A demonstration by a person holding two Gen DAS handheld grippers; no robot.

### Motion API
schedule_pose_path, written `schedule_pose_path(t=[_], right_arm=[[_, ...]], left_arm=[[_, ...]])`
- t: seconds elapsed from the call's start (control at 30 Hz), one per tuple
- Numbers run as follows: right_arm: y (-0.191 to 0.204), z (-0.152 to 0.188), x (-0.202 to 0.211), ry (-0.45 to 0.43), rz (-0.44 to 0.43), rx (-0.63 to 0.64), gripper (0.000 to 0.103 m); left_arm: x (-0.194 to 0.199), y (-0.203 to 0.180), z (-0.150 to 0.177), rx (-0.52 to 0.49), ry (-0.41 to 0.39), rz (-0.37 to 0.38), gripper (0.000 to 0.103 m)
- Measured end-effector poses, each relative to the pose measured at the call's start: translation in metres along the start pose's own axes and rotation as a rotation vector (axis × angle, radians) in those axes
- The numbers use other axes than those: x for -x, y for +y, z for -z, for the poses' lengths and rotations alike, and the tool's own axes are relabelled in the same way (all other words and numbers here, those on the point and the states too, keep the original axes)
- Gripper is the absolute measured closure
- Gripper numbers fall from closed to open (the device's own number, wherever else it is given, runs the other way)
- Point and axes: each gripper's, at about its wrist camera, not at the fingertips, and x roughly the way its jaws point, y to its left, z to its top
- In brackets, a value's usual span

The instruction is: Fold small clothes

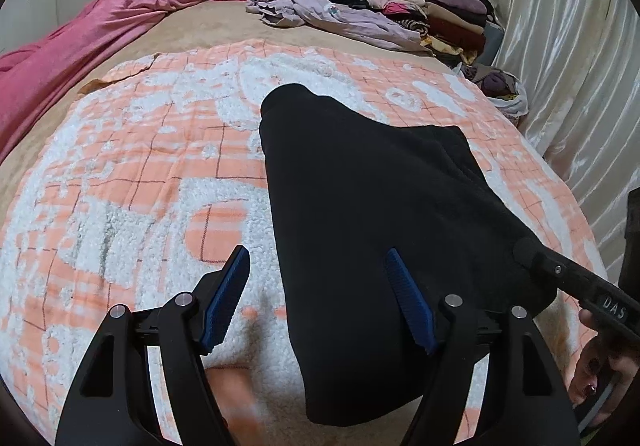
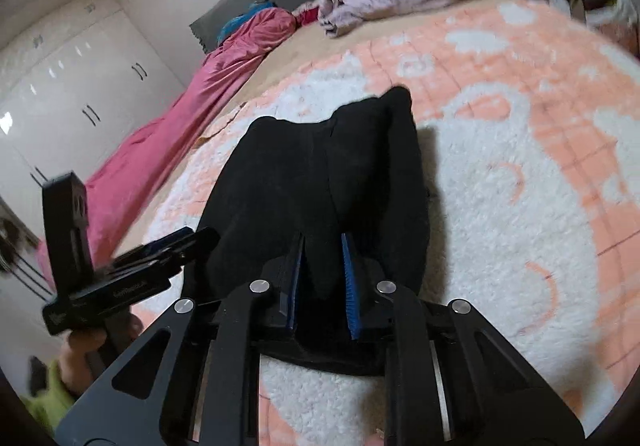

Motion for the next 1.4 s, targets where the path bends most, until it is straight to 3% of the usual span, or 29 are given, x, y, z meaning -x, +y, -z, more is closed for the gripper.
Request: schedule_pose_path(t=[0.13, 0.2, 0.3, 0.37, 0.47, 0.6, 0.87, 0.93, 1.0, 1.1, 1.23, 1.4], right_arm=[[-0.006, 0.008, -0.015, 0.043, 0.041, -0.005, 0.089], [-0.008, 0.007, -0.013, 0.044, 0.032, -0.013, 0.082], [-0.01, 0.002, 0.002, -0.009, -0.028, -0.049, 0.073], [-0.009, -0.012, 0.015, -0.077, -0.039, -0.045, 0.072], [-0.008, -0.038, 0.014, -0.106, -0.012, -0.017, 0.072], [-0.01, -0.06, -0.012, -0.052, 0.041, 0.011, 0.073], [-0.016, -0.062, -0.067, 0.066, 0.106, 0.039, 0.073], [-0.016, -0.059, -0.069, 0.067, 0.084, 0.039, 0.094], [-0.011, -0.06, -0.061, 0.049, 0.082, 0.063, 0.1], [-0.006, -0.064, -0.044, -0.005, 0.106, 0.077, 0.1], [-0.008, -0.056, -0.064, 0.049, 0.187, 0.119, 0.099], [-0.014, -0.051, -0.067, 0.04, 0.218, 0.113, 0.088]], left_arm=[[-0.002, -0.001, 0.001, 0.006, 0.009, 0.016, 0.032], [-0.003, -0.003, 0.002, -0.003, 0.004, 0.004, 0.032], [-0.003, -0.002, 0.003, -0.001, 0.003, -0.002, 0.033], [-0.004, 0.001, 0.003, 0.004, 0.004, 0.001, 0.033], [-0.004, 0.001, 0.004, 0.0, 0.002, 0.001, 0.033], [-0.003, -0.003, 0.005, -0.035, -0.009, -0.021, 0.033], [-0.002, -0.01, 0.007, -0.081, -0.033, -0.048, 0.033], [-0.002, -0.011, 0.007, -0.081, -0.034, -0.046, 0.033], [-0.001, -0.011, 0.007, -0.078, -0.035, -0.045, 0.033], [-0.001, -0.011, 0.008, -0.074, -0.033, -0.036, 0.033], [-0.004, -0.009, 0.008, -0.055, -0.024, -0.014, 0.03], [-0.005, -0.008, 0.008, -0.049, -0.02, -0.005, 0.03]])
